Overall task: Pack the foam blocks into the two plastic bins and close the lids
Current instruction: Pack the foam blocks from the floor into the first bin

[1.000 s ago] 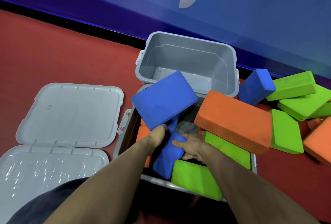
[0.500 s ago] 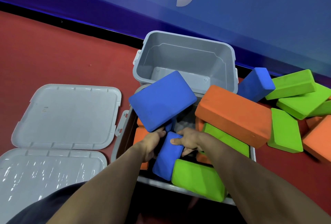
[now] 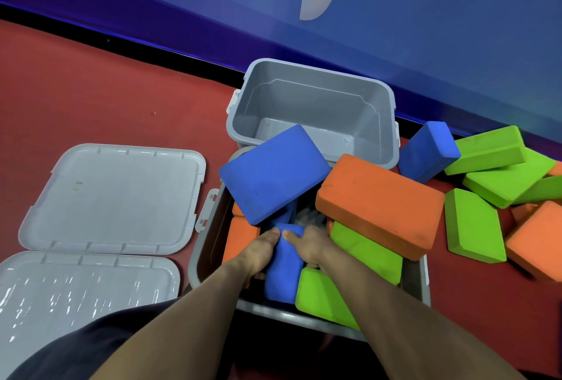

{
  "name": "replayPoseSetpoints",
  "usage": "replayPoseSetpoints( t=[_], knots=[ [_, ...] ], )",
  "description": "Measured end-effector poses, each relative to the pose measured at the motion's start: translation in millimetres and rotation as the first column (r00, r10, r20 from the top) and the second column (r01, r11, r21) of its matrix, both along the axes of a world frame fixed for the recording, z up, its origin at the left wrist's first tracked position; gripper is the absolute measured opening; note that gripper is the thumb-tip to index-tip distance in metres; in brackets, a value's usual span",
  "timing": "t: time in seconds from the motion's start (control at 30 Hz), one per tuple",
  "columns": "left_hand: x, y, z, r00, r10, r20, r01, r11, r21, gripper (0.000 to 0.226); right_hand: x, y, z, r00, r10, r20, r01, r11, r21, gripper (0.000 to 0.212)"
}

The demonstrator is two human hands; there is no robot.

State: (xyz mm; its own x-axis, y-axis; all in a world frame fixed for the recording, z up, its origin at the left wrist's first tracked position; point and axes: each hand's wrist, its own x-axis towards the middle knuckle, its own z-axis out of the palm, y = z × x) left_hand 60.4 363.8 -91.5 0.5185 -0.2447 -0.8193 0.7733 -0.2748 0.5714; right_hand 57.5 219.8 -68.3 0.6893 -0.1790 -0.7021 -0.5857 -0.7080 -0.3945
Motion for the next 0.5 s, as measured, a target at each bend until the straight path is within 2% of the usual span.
replayPoseSetpoints(
  t=[0.13, 0.27, 0.4, 0.43, 0.5],
  knots=[
    [3, 1, 7, 0.988, -0.112, 0.106, 0.107, 0.993, 0.057, 0.043, 3, -4, 7, 0.997, -0.022, -0.069, 0.028, 0.997, 0.078, 0.044],
    [5, 0, 20, 0.952, -0.188, 0.243, 0.157, 0.978, 0.138, 0.041, 2, -6, 11, 0.998, -0.058, -0.019, 0.059, 0.994, 0.087, 0.053],
    [7, 5, 22, 0.863, -0.324, 0.387, 0.201, 0.924, 0.326, 0.049, 0, -9, 13, 0.995, -0.087, 0.046, 0.083, 0.994, 0.077, 0.058],
    [6, 5, 23, 0.862, -0.319, 0.393, 0.195, 0.926, 0.325, 0.048, -2, -8, 12, 0.995, -0.085, 0.058, 0.081, 0.994, 0.069, 0.059],
    [4, 4, 22, 0.902, -0.240, 0.358, 0.169, 0.961, 0.219, 0.043, -7, -3, 10, 0.994, -0.092, 0.066, 0.088, 0.994, 0.061, 0.062]
  ],
)
